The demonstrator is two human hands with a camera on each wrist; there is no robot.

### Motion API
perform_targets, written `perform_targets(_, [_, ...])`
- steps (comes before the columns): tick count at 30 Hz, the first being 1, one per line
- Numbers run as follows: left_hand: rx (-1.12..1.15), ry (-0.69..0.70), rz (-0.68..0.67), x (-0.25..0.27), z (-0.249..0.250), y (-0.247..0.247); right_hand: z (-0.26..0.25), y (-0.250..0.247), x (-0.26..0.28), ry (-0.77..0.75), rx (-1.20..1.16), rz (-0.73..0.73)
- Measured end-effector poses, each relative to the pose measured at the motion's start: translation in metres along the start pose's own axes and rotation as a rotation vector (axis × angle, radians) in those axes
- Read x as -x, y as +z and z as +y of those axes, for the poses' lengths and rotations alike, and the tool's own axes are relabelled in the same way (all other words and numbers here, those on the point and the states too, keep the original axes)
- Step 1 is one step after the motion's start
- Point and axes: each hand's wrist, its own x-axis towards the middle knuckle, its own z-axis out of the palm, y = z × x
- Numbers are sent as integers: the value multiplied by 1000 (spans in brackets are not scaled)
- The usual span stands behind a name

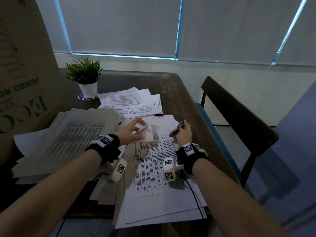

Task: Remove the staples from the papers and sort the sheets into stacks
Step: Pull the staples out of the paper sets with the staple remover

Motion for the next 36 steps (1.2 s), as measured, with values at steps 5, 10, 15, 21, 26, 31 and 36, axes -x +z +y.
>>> perform_targets(5, [-185,-4,35,-2,4,2,2,-1,-1,2,-48,-9])
perform_targets(10, [-131,2,48,3,11,1,5,-2,-2,-24,-71,-16])
perform_targets(15, [-30,-20,37,9,18,-3,5,-2,-2,-22,-86,-14])
perform_targets(21, [-417,-59,16,7,27,1,6,-3,-3,-30,-92,-24])
perform_targets(26, [-547,-158,-56,6,18,7,8,-4,-7,-45,-81,-20])
perform_targets(31, [-199,-253,-103,15,26,16,13,-4,-12,-54,-104,-20])
perform_targets(36, [504,-267,-99,15,31,-6,11,2,-13,-28,-132,0])
